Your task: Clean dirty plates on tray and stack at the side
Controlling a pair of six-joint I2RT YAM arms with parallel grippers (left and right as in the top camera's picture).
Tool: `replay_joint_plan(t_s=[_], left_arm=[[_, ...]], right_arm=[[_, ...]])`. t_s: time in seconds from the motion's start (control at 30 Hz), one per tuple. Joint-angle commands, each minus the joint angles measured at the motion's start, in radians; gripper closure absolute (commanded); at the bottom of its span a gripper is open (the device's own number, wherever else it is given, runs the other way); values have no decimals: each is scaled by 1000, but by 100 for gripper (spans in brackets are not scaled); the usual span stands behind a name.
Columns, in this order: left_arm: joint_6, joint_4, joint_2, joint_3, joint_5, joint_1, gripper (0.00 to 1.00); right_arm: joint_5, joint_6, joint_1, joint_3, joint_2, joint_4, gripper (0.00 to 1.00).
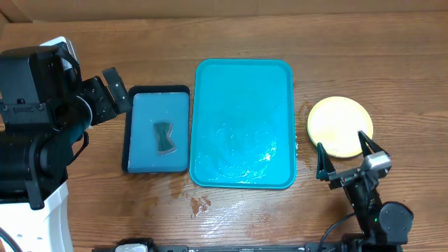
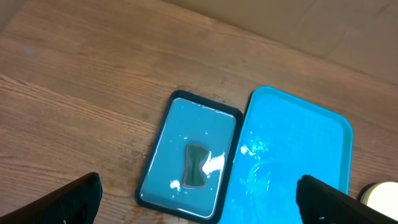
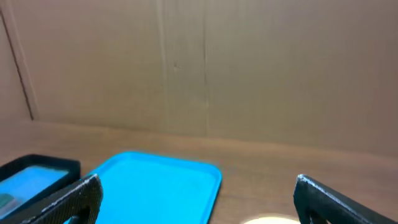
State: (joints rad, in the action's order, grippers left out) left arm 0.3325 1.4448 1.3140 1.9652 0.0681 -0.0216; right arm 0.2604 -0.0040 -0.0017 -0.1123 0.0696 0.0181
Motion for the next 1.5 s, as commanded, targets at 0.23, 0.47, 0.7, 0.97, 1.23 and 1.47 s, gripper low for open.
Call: replay_joint_plan(t_s=[0.23, 0.47, 0.7, 0.97, 1.23, 1.47], left_arm=[[-15, -1, 5, 6, 13, 0, 0], [-15, -1, 6, 6, 13, 0, 0], [-15, -1, 6, 6, 13, 0, 0], [-15, -1, 6, 6, 13, 6, 0], [-15, -1, 9, 6, 13, 9, 0], [-17, -30, -42, -8, 38, 46, 0]], right_arm=[[3, -1, 2, 105, -68, -117, 0], [3, -1, 2, 105, -67, -23, 0], [3, -1, 2, 104, -63, 40, 0], [3, -1, 2, 104, -63, 40, 0], [3, -1, 2, 104, -63, 40, 0], [3, -1, 2, 104, -63, 40, 0]])
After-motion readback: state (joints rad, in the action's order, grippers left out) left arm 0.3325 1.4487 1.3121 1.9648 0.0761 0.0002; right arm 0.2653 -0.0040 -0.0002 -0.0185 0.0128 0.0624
